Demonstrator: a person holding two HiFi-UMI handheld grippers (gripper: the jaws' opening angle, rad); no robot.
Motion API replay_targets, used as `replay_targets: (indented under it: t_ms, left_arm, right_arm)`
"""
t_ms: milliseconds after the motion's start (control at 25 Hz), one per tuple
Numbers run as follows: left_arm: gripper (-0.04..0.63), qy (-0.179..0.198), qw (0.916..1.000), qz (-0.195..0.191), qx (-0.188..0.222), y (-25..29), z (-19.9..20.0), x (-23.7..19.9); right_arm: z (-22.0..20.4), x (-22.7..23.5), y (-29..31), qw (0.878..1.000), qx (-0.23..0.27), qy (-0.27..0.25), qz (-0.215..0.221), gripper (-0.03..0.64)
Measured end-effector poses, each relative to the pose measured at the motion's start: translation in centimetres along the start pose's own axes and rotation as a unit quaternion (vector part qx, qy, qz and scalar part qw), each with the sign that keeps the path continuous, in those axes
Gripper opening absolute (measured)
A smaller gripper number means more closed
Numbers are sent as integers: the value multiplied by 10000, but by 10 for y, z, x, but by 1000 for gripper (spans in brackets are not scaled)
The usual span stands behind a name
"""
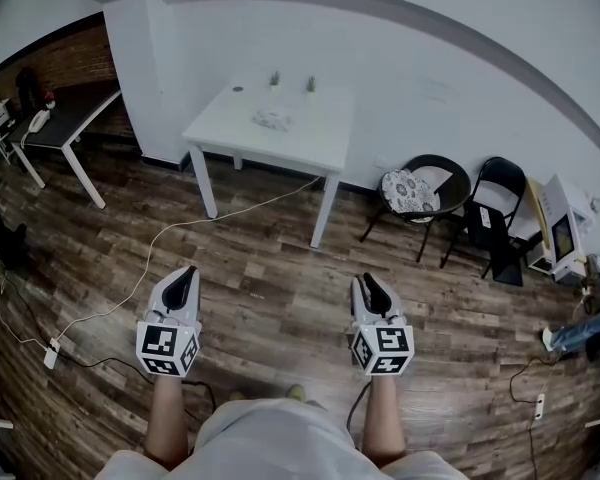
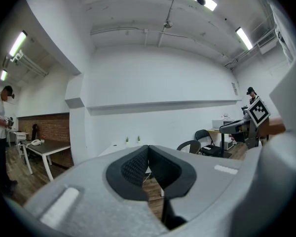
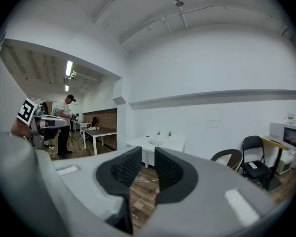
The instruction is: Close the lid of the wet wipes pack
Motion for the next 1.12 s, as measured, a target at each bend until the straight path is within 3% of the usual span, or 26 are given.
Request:
replay_targets:
  t_ms: [1120]
  left_arm:
    - [9,126,9997,129,-145,78,9,76]
  right_arm:
    - [-6,105,40,9995,14,127,282,86]
Point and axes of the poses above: the fingertips, and each gripper's own axes: y forward along the fingers, x to its right, z out of its top, the point moved 10 cm from there along -y, backward along the fingers, and after that the axes turned 1 degree about -z, right-handed, at the moved point
